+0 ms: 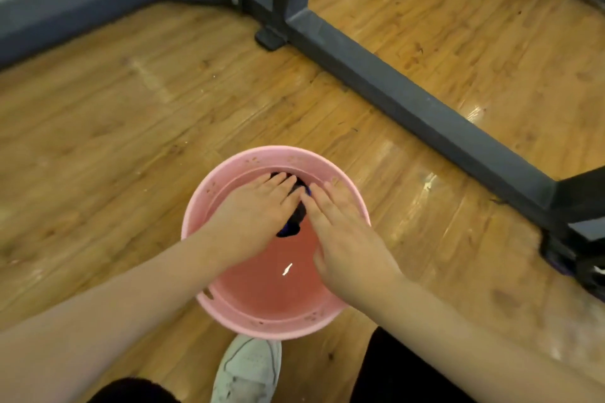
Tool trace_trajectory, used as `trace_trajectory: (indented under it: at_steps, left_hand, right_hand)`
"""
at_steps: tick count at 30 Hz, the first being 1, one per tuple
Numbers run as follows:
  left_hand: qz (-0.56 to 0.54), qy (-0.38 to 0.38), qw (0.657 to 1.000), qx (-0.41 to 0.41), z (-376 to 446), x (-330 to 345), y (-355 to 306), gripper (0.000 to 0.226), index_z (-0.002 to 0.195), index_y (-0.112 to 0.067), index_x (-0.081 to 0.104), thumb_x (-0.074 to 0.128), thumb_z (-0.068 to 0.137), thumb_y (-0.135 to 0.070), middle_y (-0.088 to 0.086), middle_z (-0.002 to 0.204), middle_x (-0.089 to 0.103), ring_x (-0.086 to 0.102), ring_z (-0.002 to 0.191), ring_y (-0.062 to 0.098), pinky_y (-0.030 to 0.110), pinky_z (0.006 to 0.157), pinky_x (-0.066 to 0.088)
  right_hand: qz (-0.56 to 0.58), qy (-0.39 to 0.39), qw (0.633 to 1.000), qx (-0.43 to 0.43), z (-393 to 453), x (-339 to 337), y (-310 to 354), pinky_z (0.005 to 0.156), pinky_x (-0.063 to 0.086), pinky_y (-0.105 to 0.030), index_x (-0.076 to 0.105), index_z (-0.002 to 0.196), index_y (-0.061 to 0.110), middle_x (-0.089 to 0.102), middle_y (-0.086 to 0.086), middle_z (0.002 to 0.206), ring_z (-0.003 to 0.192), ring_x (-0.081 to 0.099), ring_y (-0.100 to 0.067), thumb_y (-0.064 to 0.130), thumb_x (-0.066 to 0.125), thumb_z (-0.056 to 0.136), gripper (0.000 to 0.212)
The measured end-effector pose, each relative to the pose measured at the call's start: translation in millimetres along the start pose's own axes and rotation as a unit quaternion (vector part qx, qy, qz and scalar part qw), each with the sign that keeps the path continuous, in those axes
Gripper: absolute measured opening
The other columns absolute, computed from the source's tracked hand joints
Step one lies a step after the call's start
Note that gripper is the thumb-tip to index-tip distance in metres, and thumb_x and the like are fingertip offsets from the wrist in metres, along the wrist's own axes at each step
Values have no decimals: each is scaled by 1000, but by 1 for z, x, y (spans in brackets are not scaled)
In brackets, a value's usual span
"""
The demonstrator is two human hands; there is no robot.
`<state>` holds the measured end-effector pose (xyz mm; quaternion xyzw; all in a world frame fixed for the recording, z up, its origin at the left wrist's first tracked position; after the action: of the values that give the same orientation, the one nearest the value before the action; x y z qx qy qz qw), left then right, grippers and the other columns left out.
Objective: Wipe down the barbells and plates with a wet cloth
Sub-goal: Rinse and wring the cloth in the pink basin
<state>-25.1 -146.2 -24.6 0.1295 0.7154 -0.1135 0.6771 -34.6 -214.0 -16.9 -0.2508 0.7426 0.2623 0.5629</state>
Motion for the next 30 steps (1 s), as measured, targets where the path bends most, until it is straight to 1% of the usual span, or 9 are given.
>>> trace_trajectory:
  at_steps: [3, 7, 12, 16, 21, 24, 26, 28, 30]
  left_hand:
    - [35, 154, 987, -34, 3, 47, 2, 57, 148, -3, 18, 35, 101, -31, 18, 155, 20, 21, 143, 28, 34, 116, 13]
    - [61, 218, 973, -44, 9, 83, -5, 55, 149, 1, 8, 29, 103, -23, 23, 156, 8, 9, 145, 35, 43, 117, 7]
    - [14, 278, 957, -83, 10, 114, -9, 61, 151, -10, 0, 30, 102, -29, 13, 158, -4, -6, 145, 32, 56, 113, 8]
    - [49, 256, 963, -71, 18, 112, -11, 48, 144, 1, 22, 17, 97, -5, 25, 144, 26, 29, 132, 38, 42, 98, 38]
    - [60, 160, 985, -11, 21, 81, -13, 34, 125, -4, 48, 38, 93, -10, 11, 119, 52, 49, 110, 28, 35, 82, 42]
    - [48, 81, 996, 11, 10, 70, -19, 37, 97, -10, 69, 67, 63, -25, 6, 89, 61, 57, 79, 24, 33, 57, 43]
    - [13, 118, 993, 11, 4, 77, -25, 34, 99, -13, 65, 66, 69, -29, 6, 96, 59, 55, 85, 24, 34, 59, 44]
    - [-11, 154, 988, 1, 7, 85, -30, 28, 114, -11, 52, 52, 88, -22, 6, 112, 50, 51, 101, 26, 35, 73, 43]
    - [-41, 123, 991, 36, 15, 78, -37, 26, 114, -10, 51, 56, 88, -15, 8, 109, 52, 57, 96, 27, 35, 69, 43]
  right_hand:
    - [15, 92, 996, 10, 3, 24, 6, 108, -13, -30, -10, 150, 6, -15, -11, 158, 145, -15, -25, 12, 38, 95, 73]
    - [-12, 123, 990, 66, 16, 46, -1, 115, -5, -37, -15, 148, 3, -20, -16, 156, 143, -18, -29, 20, 35, 97, 73]
    - [-32, 158, 984, 73, 17, 59, -6, 115, -9, -37, -17, 147, 2, -23, -15, 155, 143, -21, -29, 21, 27, 99, 68]
    - [-31, 163, 984, 67, 18, 62, -6, 114, -11, -38, -17, 146, 1, -26, -16, 153, 142, -23, -30, 21, 27, 98, 68]
    - [-1, 167, 983, 77, 21, 59, -7, 114, -10, -37, -18, 147, 3, -27, -14, 154, 142, -23, -27, 22, 33, 97, 74]
    - [14, 37, 997, 63, 20, 25, -5, 115, 5, -38, 15, 148, -2, 6, -20, 157, 146, 5, -31, 28, 57, 86, 81]
    - [-12, -45, 997, 67, 10, 6, -16, 110, 21, -46, 46, 136, -3, 38, -20, 146, 138, 33, -33, 30, 72, 67, 81]
    - [-34, -65, 995, 63, -1, 6, -29, 112, 16, -54, 47, 136, -1, 35, -15, 149, 139, 27, -33, 32, 67, 70, 76]
    - [-45, -72, 995, 52, -6, 7, -36, 110, 12, -52, 43, 139, 1, 28, -11, 153, 142, 19, -31, 31, 54, 77, 69]
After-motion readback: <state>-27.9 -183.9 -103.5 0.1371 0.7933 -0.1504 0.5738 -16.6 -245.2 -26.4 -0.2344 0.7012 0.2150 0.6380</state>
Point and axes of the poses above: each hand's wrist, its own z-axis towards the middle knuckle, its own x-axis out of the palm, y = z × x, the point moved 9 cm from there along z, towards the middle knuckle
